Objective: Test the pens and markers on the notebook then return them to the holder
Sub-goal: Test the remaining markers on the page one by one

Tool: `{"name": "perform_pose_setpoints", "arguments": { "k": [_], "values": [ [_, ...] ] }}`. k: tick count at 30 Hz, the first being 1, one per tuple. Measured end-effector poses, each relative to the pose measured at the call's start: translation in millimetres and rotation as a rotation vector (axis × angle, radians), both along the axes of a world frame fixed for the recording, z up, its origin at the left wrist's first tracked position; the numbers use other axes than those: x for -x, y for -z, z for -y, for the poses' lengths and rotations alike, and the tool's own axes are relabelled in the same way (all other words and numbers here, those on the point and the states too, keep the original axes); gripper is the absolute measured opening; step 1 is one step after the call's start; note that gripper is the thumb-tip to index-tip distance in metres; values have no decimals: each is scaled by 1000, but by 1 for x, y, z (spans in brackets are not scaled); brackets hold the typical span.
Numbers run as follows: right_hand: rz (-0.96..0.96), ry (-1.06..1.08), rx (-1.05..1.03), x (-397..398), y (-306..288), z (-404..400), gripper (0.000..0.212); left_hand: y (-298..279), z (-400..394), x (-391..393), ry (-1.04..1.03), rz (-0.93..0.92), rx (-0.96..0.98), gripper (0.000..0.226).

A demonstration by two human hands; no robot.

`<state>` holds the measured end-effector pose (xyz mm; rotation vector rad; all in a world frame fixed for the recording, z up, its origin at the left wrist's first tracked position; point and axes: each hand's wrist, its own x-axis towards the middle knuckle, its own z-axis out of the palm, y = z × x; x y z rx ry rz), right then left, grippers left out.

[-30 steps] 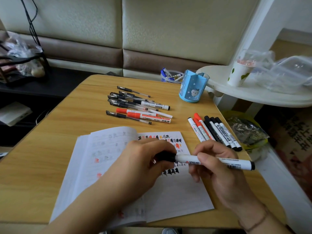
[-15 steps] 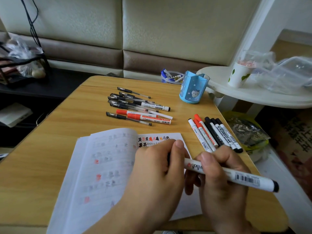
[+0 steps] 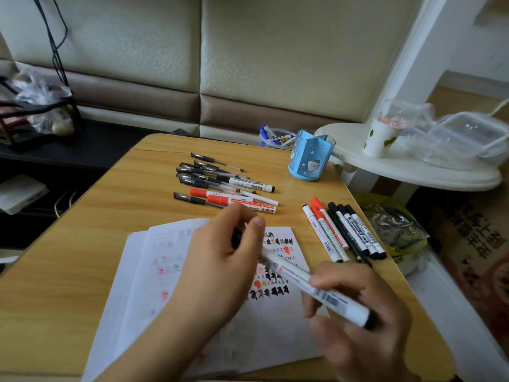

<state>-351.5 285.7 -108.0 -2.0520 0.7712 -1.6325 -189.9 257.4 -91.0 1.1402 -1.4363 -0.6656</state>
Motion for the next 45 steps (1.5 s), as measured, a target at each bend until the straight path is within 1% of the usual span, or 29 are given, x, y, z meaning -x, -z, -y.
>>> {"name": "perform_pose_setpoints", "arguments": {
  "k": [2, 4, 6, 8, 9, 10, 12, 13, 15, 19, 22, 24, 26, 28, 30, 32, 33, 34, 36, 38, 40, 42, 45],
  "values": [
    [-42, 33, 22, 4, 2, -3, 21, 4, 6, -8, -24, 10, -22, 21],
    [-178, 104, 101, 8, 0, 2, 17, 7, 7, -13, -57, 56, -30, 25],
    [-292, 245, 107, 19, -1, 16, 23, 10, 7, -17, -96, 116, -70, 37],
    [-378, 431, 30, 35, -6, 33, 30, 14, 7, -21, -109, 217, -131, 43],
    [-487, 543, 15, 42, -7, 42, 33, 15, 8, -22, -107, 285, -140, 41],
    [-642, 648, 16, 48, -6, 51, 36, 16, 7, -23, -104, 356, -135, 36],
    [-916, 780, 40, 55, -2, 66, 40, 15, 5, -22, -105, 477, -124, 26],
    [-1006, 811, 61, 56, 1, 70, 42, 15, 3, -22, -104, 517, -124, 25],
    [-1100, 805, 123, 58, 9, 74, 47, 14, 2, -22, -93, 555, -132, 26],
    [-1159, 754, 91, 60, 18, 75, 68, 12, 2, -23, -84, 552, -145, 27],
    [-1247, 750, 19, 56, 23, 77, 70, 13, 3, -23, -86, 567, -152, 27],
    [-1279, 755, -29, 54, 24, 79, 64, 13, 3, -23, -85, 579, -159, 28],
    [-1261, 784, -55, 52, 21, 84, 54, 13, 2, -23, -86, 579, -151, 30],
    [-1185, 787, -86, 46, 12, 97, 42, 13, 2, -24, -87, 561, -154, 30],
    [-1069, 749, -174, 37, -3, 119, 31, 14, 3, -24, -93, 552, -159, 30],
    [-973, 731, -278, 24, -17, 148, 29, 14, 3, -24, -99, 557, -176, 30],
    [-959, 720, -339, 16, -21, 163, 30, 15, 3, -25, -101, 564, -182, 30],
    [-970, 702, -392, 8, -23, 177, 31, 15, 3, -25, -104, 567, -184, 29],
    [-1065, 663, -452, -9, -19, 204, 34, 14, 4, -25, -103, 566, -191, 29],
    [-1162, 642, -473, -22, -11, 224, 34, 14, 5, -25, -103, 553, -203, 29],
    [-1214, 640, -455, -30, -2, 238, 31, 14, 6, -25, -104, 556, -201, 29],
    [-1215, 670, -423, -34, 4, 244, 27, 13, 6, -26, -104, 561, -195, 29],
    [-1154, 748, -376, -32, 2, 237, 20, 9, 8, -28, -96, 550, -199, 29]
  ]
}}
